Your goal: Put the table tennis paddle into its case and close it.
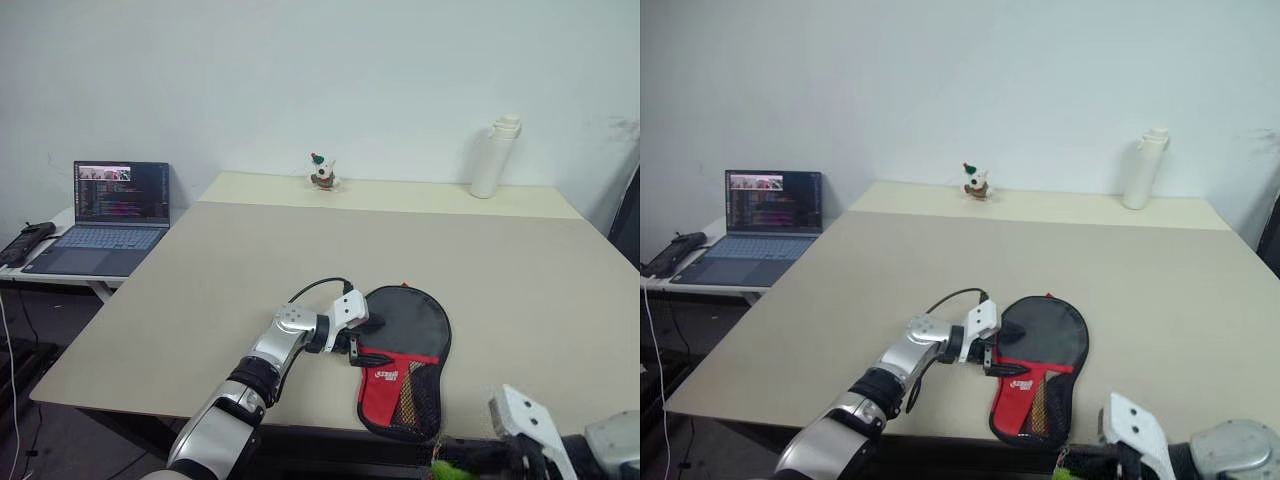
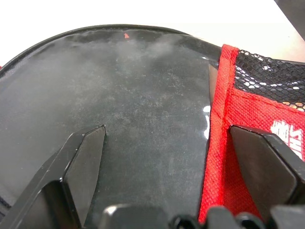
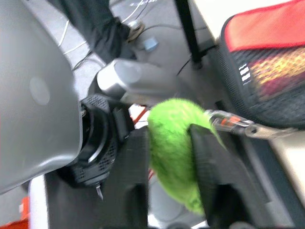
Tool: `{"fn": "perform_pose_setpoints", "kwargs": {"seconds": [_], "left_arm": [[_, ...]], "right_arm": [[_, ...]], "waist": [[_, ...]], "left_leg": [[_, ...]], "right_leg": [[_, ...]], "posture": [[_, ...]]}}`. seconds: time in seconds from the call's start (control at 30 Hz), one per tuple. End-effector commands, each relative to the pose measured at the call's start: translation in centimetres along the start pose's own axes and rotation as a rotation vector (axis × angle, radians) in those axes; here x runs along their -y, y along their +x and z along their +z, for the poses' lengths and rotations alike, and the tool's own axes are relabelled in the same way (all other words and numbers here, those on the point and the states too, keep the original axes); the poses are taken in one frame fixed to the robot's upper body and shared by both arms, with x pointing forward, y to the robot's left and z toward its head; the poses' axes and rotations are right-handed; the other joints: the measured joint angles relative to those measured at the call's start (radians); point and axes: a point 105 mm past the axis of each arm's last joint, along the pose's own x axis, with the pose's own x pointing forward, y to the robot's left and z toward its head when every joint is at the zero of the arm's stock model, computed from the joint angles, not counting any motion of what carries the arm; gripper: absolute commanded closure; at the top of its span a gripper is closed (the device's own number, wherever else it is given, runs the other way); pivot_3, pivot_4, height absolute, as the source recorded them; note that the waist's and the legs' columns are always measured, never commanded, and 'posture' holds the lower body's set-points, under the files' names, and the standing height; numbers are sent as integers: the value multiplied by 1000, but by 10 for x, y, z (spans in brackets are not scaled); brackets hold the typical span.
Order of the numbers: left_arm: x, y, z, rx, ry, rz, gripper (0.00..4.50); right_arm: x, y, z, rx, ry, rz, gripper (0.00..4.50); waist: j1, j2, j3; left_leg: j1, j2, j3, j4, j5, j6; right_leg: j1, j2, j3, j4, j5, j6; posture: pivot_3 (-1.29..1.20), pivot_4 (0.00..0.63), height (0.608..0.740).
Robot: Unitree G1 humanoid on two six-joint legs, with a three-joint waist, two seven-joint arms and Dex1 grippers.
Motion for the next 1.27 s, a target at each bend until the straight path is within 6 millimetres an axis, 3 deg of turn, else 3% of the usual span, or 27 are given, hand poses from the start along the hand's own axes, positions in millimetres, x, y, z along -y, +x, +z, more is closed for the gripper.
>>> {"fn": "perform_pose_setpoints", "kwargs": {"seconds": [0.03,0.07,0.2,0.33,0.43,0.5,0.6,0.8,1.03,1.27], "left_arm": [[19,11,-29,-115,-53,-44,0],[18,11,-27,-106,-56,-38,0],[13,6,-16,-62,-44,-1,0],[1,-10,8,25,-28,71,0],[-3,-47,42,177,-31,104,0],[-9,-78,53,223,-37,168,0],[-9,-115,55,209,-38,255,0],[3,-154,54,178,-37,392,0],[18,-155,43,137,-61,434,0],[22,-152,29,128,-99,456,0]], "right_arm": [[24,-18,20,72,-9,-82,1730],[37,-25,25,93,-6,-135,1477],[81,-44,43,179,-55,-314,1477],[113,-47,65,322,-143,-414,1477],[142,-38,73,362,-147,-433,1477],[156,-29,81,380,-191,-437,1477],[172,-26,87,410,-202,-426,1477],[198,-39,76,418,-186,-442,1477],[213,-69,63,381,-182,-525,1477],[211,-64,68,333,-212,-519,1477]], "waist": [[0,-1,1],[0,0,1],[2,0,2],[-3,0,5],[-13,2,12],[-29,0,21],[-33,1,27],[-24,4,31],[-25,5,33],[-31,5,33]], "left_leg": [[0,0,0,0,0,0],[0,0,0,0,0,0],[-3,-1,0,0,0,1],[-7,-1,-1,-1,0,1],[-9,-1,1,-2,0,2],[-10,0,2,-2,0,2],[-15,0,4,-1,0,2],[-15,-2,5,-1,0,2],[-14,-2,6,0,0,2],[-10,0,8,-1,0,2]], "right_leg": [[1,0,0,0,0,0],[0,-1,0,0,0,0],[0,-2,-1,0,0,0],[-4,-1,-2,0,1,4],[-8,0,-1,2,1,7],[-12,1,1,4,1,6],[-21,2,4,13,2,2],[-22,3,4,18,1,-1],[-22,-1,5,18,1,-1],[-21,1,6,20,0,-3]], "posture": [[0,150,740],[0,150,740],[0,150,740],[0,150,740],[0,150,740],[0,150,740],[0,150,740],[0,150,740],[0,150,740],[0,150,740]]}}
